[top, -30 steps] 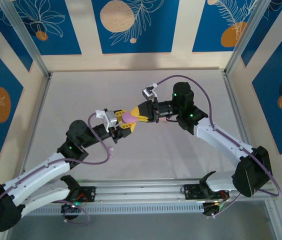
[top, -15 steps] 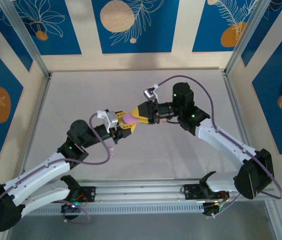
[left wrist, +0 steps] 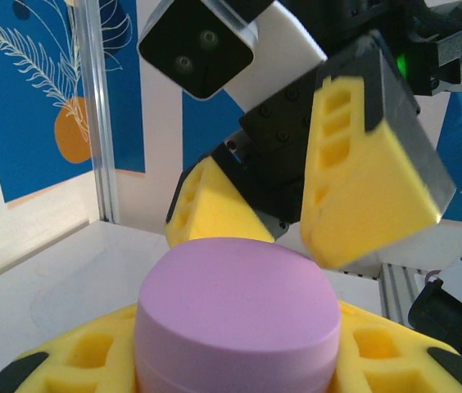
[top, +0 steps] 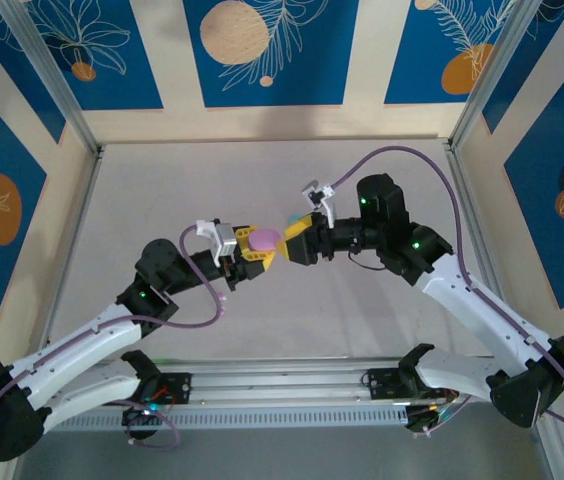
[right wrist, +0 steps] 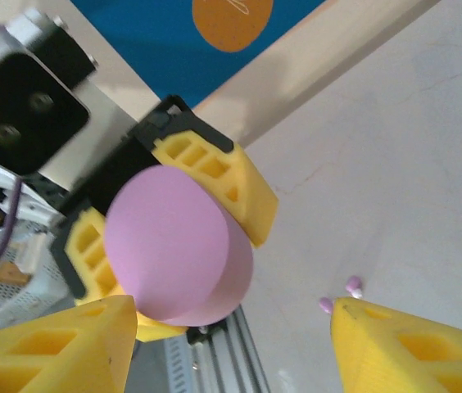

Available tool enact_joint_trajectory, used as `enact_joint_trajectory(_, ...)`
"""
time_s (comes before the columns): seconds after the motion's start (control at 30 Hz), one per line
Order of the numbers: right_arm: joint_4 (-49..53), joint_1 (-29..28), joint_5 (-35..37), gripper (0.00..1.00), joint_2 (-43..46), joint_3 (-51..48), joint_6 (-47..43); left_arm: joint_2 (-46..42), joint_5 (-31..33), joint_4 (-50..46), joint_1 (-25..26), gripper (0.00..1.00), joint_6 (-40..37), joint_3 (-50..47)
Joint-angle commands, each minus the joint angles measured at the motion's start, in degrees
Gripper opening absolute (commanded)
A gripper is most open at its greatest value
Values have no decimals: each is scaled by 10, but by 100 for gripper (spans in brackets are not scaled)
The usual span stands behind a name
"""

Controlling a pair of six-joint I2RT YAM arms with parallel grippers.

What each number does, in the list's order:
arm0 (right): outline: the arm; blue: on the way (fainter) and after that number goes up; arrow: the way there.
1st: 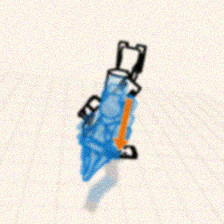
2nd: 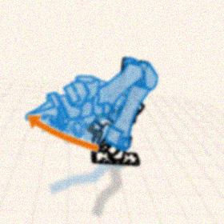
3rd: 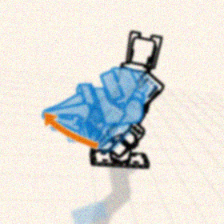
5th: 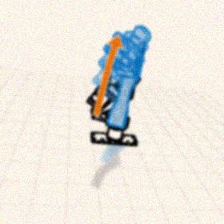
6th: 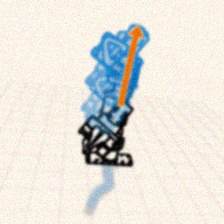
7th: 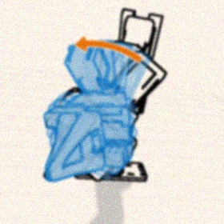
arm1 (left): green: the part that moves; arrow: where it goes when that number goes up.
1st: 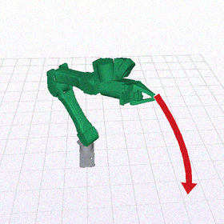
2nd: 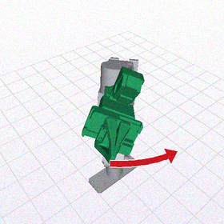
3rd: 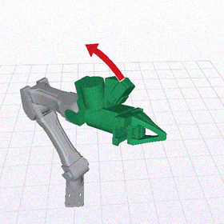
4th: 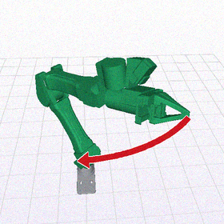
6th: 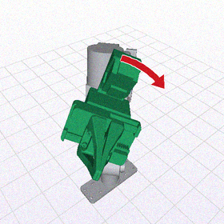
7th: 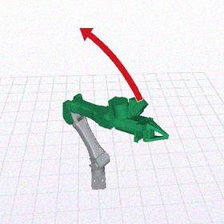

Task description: Insert wireless bluetooth earbuds into charging case

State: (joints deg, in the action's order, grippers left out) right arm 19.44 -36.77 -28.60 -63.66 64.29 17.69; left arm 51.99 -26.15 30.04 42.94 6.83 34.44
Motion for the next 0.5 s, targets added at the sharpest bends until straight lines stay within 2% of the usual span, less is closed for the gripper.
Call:
enact_joint_trajectory(0.0,35,-6,24,64,-1,21,-72,2,-24,32,5,22,14,12)
enact_joint_trajectory(0.3,26,-15,29,64,6,9,-106,6,-29,49,5,22,28,12)
enact_joint_trajectory(0.47,24,-22,59,63,6,3,-123,6,-39,45,4,22,29,15)
